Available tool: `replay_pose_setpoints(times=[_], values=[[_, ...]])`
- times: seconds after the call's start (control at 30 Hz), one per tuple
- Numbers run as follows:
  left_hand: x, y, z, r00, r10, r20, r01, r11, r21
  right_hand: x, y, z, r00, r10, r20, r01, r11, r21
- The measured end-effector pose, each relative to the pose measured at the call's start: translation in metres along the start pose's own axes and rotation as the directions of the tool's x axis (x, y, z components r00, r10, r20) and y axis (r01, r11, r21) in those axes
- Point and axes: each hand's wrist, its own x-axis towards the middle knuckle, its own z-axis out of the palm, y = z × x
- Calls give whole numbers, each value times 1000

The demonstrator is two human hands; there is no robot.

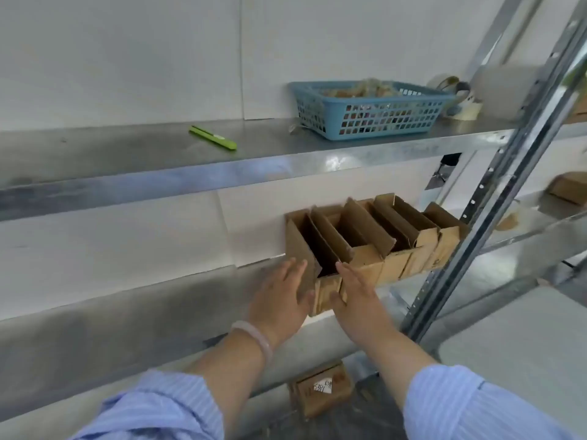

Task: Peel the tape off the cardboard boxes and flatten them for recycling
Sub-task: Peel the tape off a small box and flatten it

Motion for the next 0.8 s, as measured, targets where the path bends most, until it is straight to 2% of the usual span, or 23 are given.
replay_pose_setpoints(times=[0.13, 0.23, 0.33, 0.43, 0.57, 0.7, 0.8], values=[[16, -8, 10, 999, 8, 48, -6, 999, -36, 13, -1, 9, 984, -48, -174, 36, 997, -75], [24, -14, 14, 998, -6, 69, 12, 996, -87, 22, 2, 11, 973, 51, -227, -54, 999, -6], [31, -16, 13, 997, -42, 64, 52, 986, -160, 28, 5, 11, 984, 141, -112, -132, 987, 88], [35, -15, 14, 996, -68, 66, 84, 957, -278, 33, 5, 14, 986, 167, -25, -159, 970, 185], [34, -19, 11, 979, -181, 90, 201, 815, -543, 41, -3, 21, 985, 156, 68, -169, 944, 282], [32, -32, 6, 951, -307, 32, 268, 769, -580, 52, -10, 25, 995, 47, 90, -59, 988, 146], [35, -41, -5, 933, -358, 14, 308, 781, -544, 56, -21, 24, 983, -8, 183, -52, 945, 322]])
